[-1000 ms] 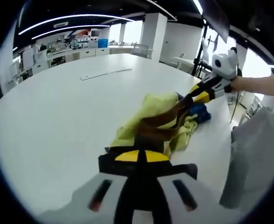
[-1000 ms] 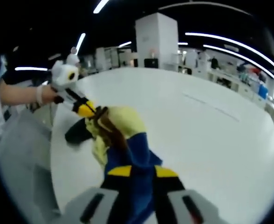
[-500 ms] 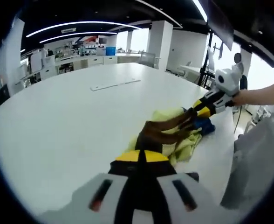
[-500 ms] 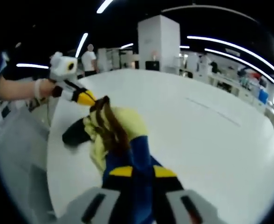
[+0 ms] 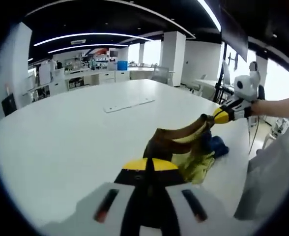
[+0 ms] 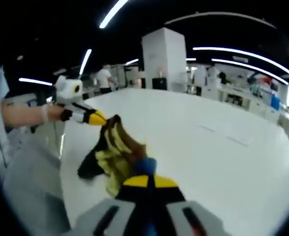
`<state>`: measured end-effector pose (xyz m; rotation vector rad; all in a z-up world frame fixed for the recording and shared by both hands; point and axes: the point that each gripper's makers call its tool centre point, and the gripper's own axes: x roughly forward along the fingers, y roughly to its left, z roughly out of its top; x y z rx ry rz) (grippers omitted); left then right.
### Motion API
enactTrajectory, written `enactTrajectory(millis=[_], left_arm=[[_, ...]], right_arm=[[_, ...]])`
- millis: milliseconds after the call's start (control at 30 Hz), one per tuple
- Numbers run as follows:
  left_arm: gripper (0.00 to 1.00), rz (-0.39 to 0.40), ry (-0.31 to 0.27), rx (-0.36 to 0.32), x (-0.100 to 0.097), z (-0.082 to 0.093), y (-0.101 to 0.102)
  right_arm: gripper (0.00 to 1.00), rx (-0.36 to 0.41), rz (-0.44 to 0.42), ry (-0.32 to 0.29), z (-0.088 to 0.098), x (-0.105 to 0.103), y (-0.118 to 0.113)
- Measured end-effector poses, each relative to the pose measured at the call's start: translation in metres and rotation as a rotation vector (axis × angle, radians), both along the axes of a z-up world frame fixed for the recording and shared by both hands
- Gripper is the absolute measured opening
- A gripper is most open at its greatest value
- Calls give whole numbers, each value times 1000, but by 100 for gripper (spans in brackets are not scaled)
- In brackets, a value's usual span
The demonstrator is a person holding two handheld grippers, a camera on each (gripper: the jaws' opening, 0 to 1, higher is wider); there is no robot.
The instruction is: Fold the garment on the visible template until the final outline fits inside the template.
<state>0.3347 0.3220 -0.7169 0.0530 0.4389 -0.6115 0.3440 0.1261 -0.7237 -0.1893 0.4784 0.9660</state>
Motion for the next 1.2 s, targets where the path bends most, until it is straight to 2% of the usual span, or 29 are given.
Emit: enactTrajectory(millis=[67, 300, 333, 367, 467, 667, 800, 867, 967, 1067, 1133, 1200], left_arm=[[0, 4, -20, -8, 5, 10, 1], [0, 10, -128, -38, 12, 62, 0], [0, 10, -144, -47, 10, 70, -2], [0, 23, -161, -85, 12, 81, -2], [0, 21, -206, -65, 11, 99, -1], [0, 10, -287, -79, 13, 136, -4], [0, 7, -325, -87, 19, 155, -5], [0, 11, -326, -122, 26, 164, -4], [0, 9, -347, -111, 33, 173, -5], [0, 12, -342, -117, 45, 173, -4], [0, 18, -327, -125, 56, 168, -2], [0, 28, -302, -124, 66, 159, -4]], right_arm=[[0, 25, -7, -22, 18, 3, -1], [0, 102, -13, -91, 72, 6, -3], [0, 108, -11, -108, 80, 5, -3], [0, 111, -8, -123, 87, 5, -3], [0, 145, -4, -162, 111, 0, -3], [0, 203, -15, -233, 151, -1, -6], [0, 230, -21, -257, 167, 3, -5], [0, 227, -26, -270, 172, 8, -5], [0, 236, -31, -281, 179, 22, -5], [0, 239, -42, -285, 181, 37, -5], [0, 251, -52, -272, 178, 51, -4], [0, 232, -65, -263, 170, 63, -3]])
